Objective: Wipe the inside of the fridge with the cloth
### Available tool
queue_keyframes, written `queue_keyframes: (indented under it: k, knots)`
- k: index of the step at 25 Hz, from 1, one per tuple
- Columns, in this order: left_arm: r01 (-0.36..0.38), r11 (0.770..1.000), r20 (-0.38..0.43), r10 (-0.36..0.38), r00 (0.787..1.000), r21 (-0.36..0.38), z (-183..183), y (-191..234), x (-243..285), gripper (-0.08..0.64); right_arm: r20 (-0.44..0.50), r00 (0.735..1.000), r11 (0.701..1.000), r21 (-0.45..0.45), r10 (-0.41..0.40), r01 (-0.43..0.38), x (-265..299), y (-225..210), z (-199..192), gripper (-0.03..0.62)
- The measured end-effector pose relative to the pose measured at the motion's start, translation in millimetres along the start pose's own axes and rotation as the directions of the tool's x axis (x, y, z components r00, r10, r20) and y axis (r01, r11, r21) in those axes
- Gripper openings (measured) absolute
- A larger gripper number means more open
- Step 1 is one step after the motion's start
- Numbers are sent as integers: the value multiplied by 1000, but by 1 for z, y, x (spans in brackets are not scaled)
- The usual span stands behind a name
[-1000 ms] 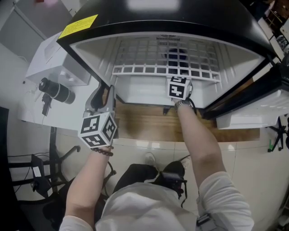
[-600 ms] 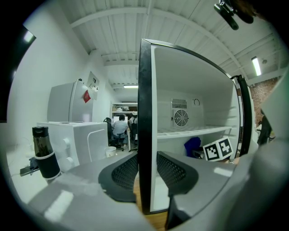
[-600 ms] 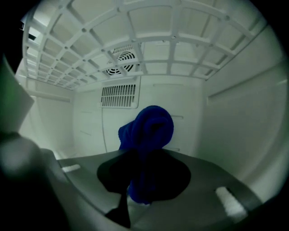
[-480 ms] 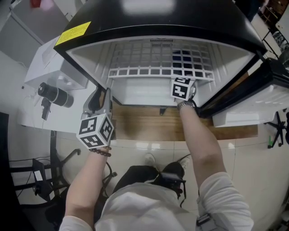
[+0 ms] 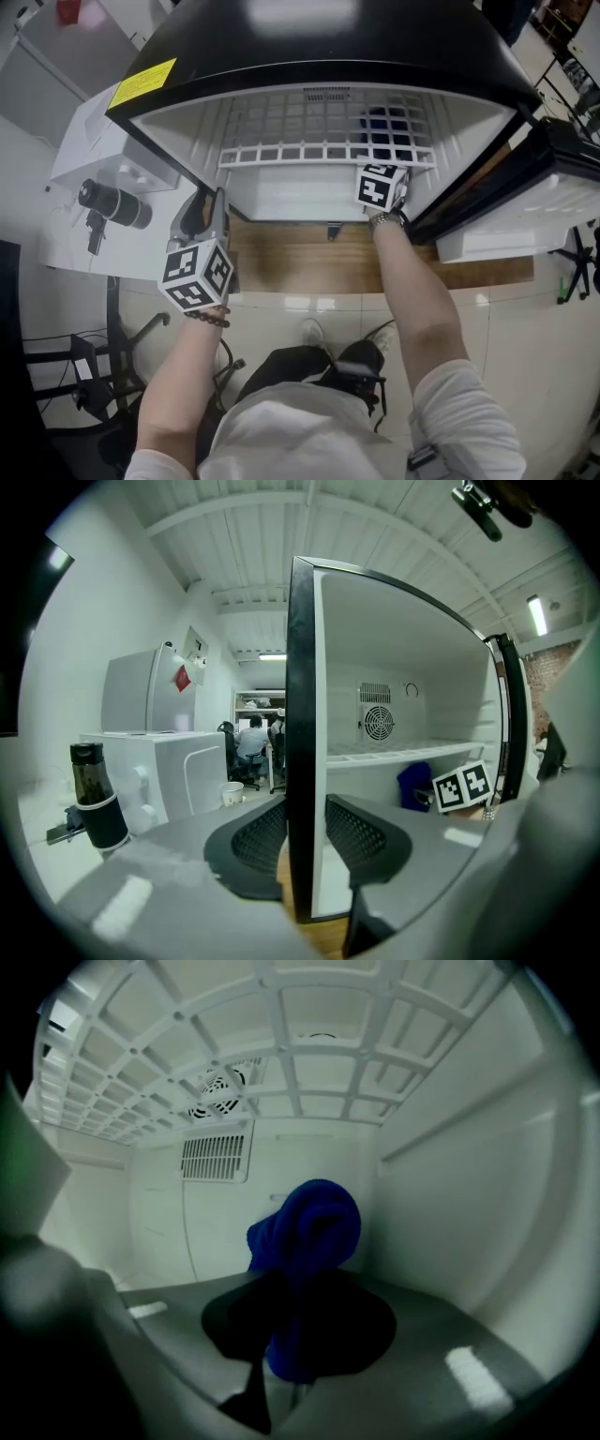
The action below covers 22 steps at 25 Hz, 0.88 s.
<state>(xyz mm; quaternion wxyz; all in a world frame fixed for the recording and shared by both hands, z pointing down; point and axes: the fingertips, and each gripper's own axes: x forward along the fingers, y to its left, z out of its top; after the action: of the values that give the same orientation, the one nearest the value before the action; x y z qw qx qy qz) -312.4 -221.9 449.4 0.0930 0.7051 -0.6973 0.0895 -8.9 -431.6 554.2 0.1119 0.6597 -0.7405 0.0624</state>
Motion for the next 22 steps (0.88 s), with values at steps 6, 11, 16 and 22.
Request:
queue_keyframes:
  k: [6, 11, 16, 22]
  knots:
    - [3, 1000, 0, -3, 1000, 4, 0, 0, 0, 123, 53, 996, 997, 25, 68, -69, -17, 23, 12, 81]
    - [13, 1000, 0, -13, 1000, 7, 0, -1, 0, 123, 92, 978, 982, 14, 189, -191, -39, 82, 21, 81]
    - [35, 999, -3, -35, 999, 27, 0, -2, 0, 123, 83, 944, 947, 6, 320, -321, -52, 159, 18, 81]
    - [75, 996, -10, -75, 997, 44, 1, -3, -1, 121, 34, 912, 912, 13, 409, -409, -53, 229, 8, 81]
